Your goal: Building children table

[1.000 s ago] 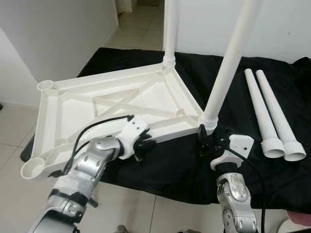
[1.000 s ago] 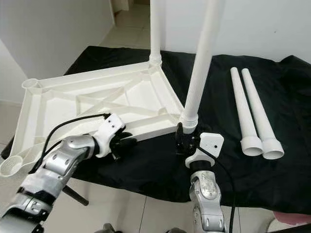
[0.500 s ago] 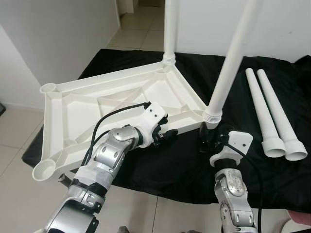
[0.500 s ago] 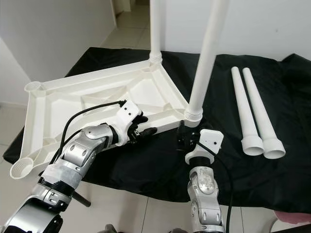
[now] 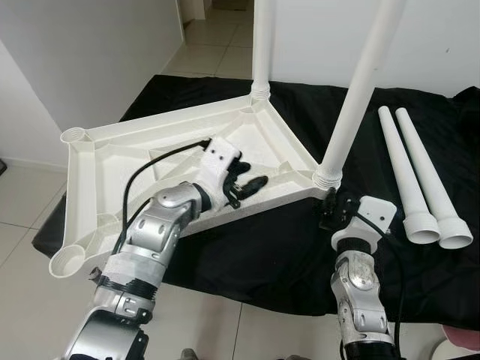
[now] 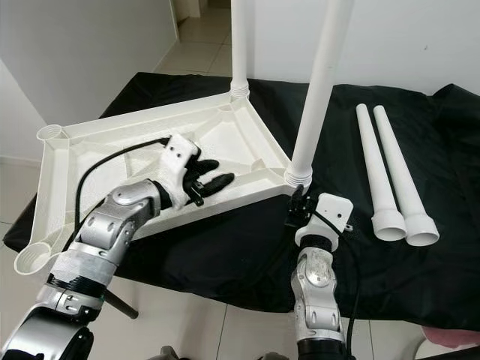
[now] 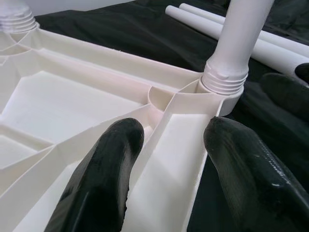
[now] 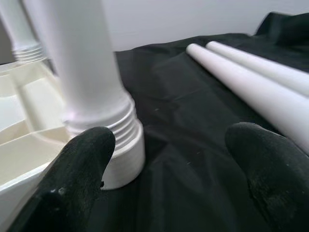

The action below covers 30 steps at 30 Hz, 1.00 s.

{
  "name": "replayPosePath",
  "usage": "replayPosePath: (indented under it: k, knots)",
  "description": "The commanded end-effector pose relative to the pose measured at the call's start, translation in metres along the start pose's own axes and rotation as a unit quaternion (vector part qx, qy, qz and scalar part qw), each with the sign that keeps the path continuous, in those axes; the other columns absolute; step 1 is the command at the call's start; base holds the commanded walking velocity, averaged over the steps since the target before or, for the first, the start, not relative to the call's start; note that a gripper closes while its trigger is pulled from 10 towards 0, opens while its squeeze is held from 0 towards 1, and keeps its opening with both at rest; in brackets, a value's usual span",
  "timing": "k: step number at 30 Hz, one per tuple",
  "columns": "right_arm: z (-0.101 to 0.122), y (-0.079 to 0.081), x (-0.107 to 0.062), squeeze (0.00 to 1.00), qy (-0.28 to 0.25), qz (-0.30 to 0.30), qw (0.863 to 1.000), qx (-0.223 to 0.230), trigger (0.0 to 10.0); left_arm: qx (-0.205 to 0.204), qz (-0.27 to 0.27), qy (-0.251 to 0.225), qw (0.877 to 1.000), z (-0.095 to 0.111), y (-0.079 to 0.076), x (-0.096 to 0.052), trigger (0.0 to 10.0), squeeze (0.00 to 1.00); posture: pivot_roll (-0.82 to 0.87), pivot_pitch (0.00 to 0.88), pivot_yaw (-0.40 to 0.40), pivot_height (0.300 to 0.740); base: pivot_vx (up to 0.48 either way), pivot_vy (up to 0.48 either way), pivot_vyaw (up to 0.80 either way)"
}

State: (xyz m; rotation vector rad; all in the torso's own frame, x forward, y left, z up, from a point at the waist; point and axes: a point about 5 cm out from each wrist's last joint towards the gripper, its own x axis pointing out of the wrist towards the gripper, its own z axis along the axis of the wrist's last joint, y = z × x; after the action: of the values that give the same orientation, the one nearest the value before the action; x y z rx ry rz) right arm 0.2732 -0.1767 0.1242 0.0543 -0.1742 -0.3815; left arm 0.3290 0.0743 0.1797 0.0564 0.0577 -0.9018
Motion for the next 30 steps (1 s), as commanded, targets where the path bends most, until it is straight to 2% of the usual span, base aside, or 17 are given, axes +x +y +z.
replayPosePath:
  k: [1,5,14,18,23,25,28,29,30]
  knots:
    - [-0.005,-0.003,0.001,0.00,0.014,-0.037,0.999,-0.009,10.0,-0.016,0.006,0.010,1.000,-0.004,0.008,-0.003,10.0,0.00,-0.04,0.015,0.015,0.740,0.000,0.000,0.00]
    - [-0.009,-0.005,0.006,0.00,0.024,-0.073,0.997,-0.015,10.0,-0.029,0.021,0.008,0.999,-0.005,0.016,-0.006,10.0,0.00,-0.04,0.012,0.010,0.740,0.000,0.000,0.00]
    - [-0.012,-0.003,0.015,0.00,0.037,-0.094,0.995,-0.008,10.0,-0.044,0.029,0.001,0.999,-0.004,0.019,-0.008,10.0,0.00,-0.04,0.015,0.006,0.740,0.000,0.000,0.00]
    - [-0.010,0.000,0.033,0.00,0.040,-0.109,0.993,-0.005,10.0,-0.056,0.051,-0.009,0.997,-0.003,0.022,-0.015,10.0,0.00,-0.01,0.021,0.007,0.740,0.000,0.000,0.00]
    - [-0.010,0.003,0.039,0.00,0.041,-0.111,0.993,-0.005,10.0,-0.060,0.063,-0.015,0.996,-0.001,0.023,-0.019,10.0,0.00,0.00,0.028,0.009,0.740,0.000,0.000,0.00]
    - [-0.007,0.018,0.053,0.00,0.041,-0.085,0.996,-0.004,10.0,-0.060,0.085,-0.018,0.994,0.002,0.028,-0.027,10.0,0.00,0.03,0.036,0.005,0.740,0.000,0.000,0.00]
    - [-0.004,0.025,0.058,0.00,0.041,-0.074,0.996,-0.003,10.0,-0.062,0.093,-0.021,0.993,0.003,0.030,-0.029,10.0,0.00,0.03,0.038,0.004,0.740,0.000,0.000,0.00]
    - [-0.001,0.036,0.066,0.00,0.043,-0.055,0.998,0.004,10.0,-0.062,0.099,-0.022,0.993,0.004,0.031,-0.032,10.0,0.00,0.04,0.041,0.003,0.740,0.000,0.000,0.00]
    - [-0.001,0.036,0.066,0.00,0.043,-0.055,0.998,0.004,10.0,-0.062,0.099,-0.022,0.993,0.004,0.031,-0.032,10.0,0.00,0.04,0.041,0.003,0.740,0.000,0.000,0.00]
